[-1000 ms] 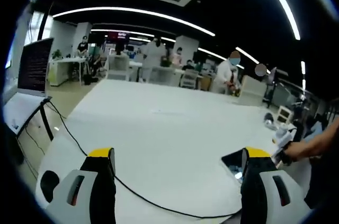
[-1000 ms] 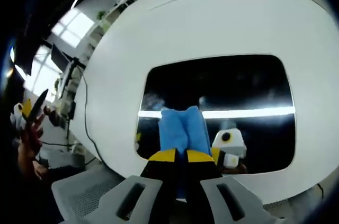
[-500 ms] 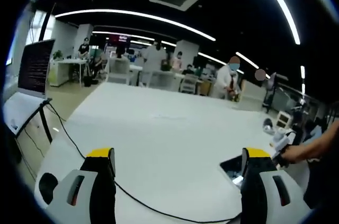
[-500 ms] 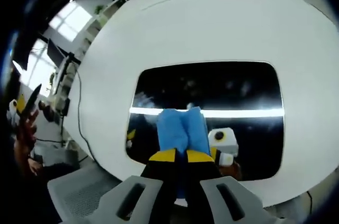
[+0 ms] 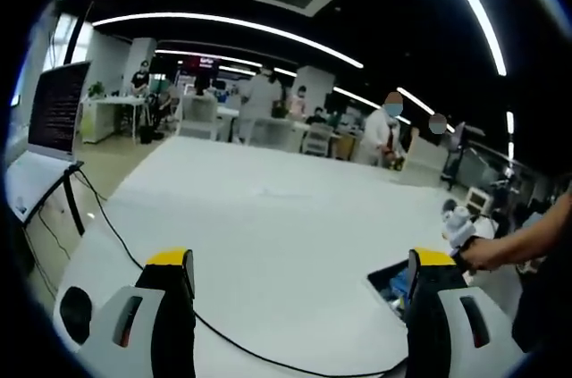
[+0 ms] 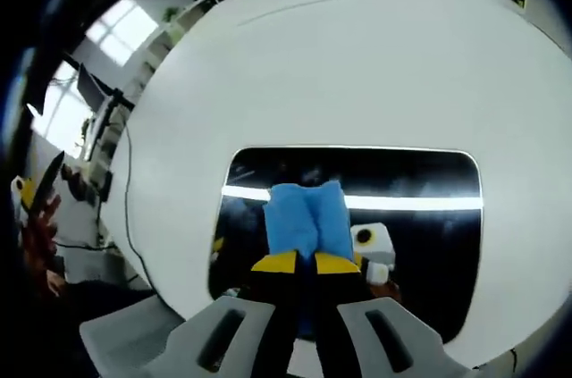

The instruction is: Wipe the mirror surface with the cleaning cloth until all visible marks leave the cleaned area.

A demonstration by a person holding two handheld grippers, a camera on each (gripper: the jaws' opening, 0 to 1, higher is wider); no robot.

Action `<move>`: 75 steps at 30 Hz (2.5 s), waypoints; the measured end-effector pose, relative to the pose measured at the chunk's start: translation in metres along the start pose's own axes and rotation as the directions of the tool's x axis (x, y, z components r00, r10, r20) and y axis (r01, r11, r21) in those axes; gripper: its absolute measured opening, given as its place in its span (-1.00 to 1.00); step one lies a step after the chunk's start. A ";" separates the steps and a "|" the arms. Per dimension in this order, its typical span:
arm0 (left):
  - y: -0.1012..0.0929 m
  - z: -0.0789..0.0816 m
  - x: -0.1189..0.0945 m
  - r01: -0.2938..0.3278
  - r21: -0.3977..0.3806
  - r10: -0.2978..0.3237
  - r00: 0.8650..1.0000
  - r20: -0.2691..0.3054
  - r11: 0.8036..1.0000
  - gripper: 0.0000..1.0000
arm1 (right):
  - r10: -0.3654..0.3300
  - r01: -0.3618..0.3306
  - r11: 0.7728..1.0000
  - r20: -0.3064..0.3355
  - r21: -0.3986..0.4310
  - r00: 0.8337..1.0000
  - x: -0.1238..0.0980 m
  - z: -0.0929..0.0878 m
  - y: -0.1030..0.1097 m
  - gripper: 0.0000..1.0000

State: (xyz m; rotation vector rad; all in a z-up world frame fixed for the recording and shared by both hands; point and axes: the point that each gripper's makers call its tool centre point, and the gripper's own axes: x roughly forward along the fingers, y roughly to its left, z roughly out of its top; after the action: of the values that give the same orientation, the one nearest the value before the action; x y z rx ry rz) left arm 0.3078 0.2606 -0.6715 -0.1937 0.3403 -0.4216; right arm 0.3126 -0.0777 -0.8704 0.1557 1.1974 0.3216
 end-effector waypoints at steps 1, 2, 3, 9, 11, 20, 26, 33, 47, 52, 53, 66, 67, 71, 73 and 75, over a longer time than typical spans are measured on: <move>0.000 0.000 0.000 0.001 0.007 -0.001 1.000 -0.003 1.000 0.99 | -0.002 0.002 1.000 0.002 -0.001 1.000 0.001 0.002 -0.001 -1.00; 0.000 -0.001 -0.001 0.002 0.015 -0.001 1.000 -0.007 1.000 0.99 | -0.003 0.003 1.000 0.004 0.004 1.000 0.002 0.006 -0.002 -1.00; 0.000 -0.002 -0.001 0.001 0.025 0.000 1.000 -0.013 1.000 0.99 | -0.004 0.003 1.000 0.006 0.018 1.000 0.003 0.010 -0.003 -1.00; 0.000 -0.002 -0.004 0.000 0.031 0.000 1.000 -0.015 1.000 0.99 | -0.022 0.022 1.000 0.014 -0.001 1.000 0.006 0.022 -0.005 -1.00; 0.002 -0.005 -0.004 -0.006 0.045 0.007 1.000 -0.030 0.999 0.99 | -0.029 0.029 1.000 0.019 -0.009 0.999 0.009 0.028 -0.007 -1.00; 0.001 -0.003 -0.006 0.005 0.038 -0.004 1.000 -0.026 0.999 0.99 | -0.065 0.067 0.996 0.028 -0.056 0.997 0.012 0.042 -0.013 -1.00; 0.004 -0.007 -0.010 -0.001 0.036 0.002 1.000 -0.027 0.999 0.99 | -0.064 0.066 0.996 0.024 -0.052 0.998 0.012 0.043 -0.013 -1.00; 0.003 -0.007 -0.012 -0.001 0.034 0.002 1.000 -0.027 0.999 0.99 | -0.059 0.060 0.997 0.029 -0.046 0.998 0.012 0.043 -0.013 -1.00; -0.002 -0.001 -0.014 0.005 0.034 -0.004 1.000 -0.009 0.999 0.99 | -0.048 0.050 0.997 0.035 -0.055 0.998 0.012 0.043 -0.013 -1.00; -0.003 0.000 -0.016 0.003 0.030 -0.003 1.000 -0.001 1.000 0.99 | -0.047 0.049 0.997 0.031 -0.053 0.998 0.013 0.044 -0.014 -1.00; -0.002 0.000 -0.017 0.002 0.030 -0.002 1.000 -0.001 1.000 0.99 | -0.047 0.049 0.997 0.030 -0.054 0.998 0.013 0.044 -0.014 -1.00; -0.003 0.002 -0.018 0.004 0.030 -0.005 1.000 0.012 1.000 0.99 | -0.059 0.061 0.996 0.031 -0.060 0.998 0.010 0.042 -0.020 -1.00; -0.004 0.002 -0.018 0.006 0.032 -0.007 1.000 0.011 0.999 0.99 | -0.058 0.060 0.997 0.031 -0.056 0.998 0.010 0.042 -0.022 -1.00; -0.004 0.001 -0.016 0.013 0.035 -0.014 1.000 0.007 0.999 0.99 | -0.059 0.061 0.997 0.035 -0.049 0.998 0.009 0.042 -0.026 -1.00; -0.004 0.002 -0.015 0.014 0.036 -0.014 1.000 0.008 0.999 0.99 | -0.060 0.062 0.997 0.036 -0.045 0.998 0.008 0.041 -0.026 -1.00; -0.005 0.003 -0.015 0.016 0.037 -0.016 1.000 0.009 0.999 0.99 | -0.062 0.063 0.997 0.036 -0.044 0.997 0.009 0.042 -0.029 -1.00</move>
State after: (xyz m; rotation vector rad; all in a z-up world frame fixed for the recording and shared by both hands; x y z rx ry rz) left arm 0.2946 0.2632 -0.6630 -0.1621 0.3218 -0.4423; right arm 0.3590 -0.1000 -0.8711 0.0841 1.1571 0.2899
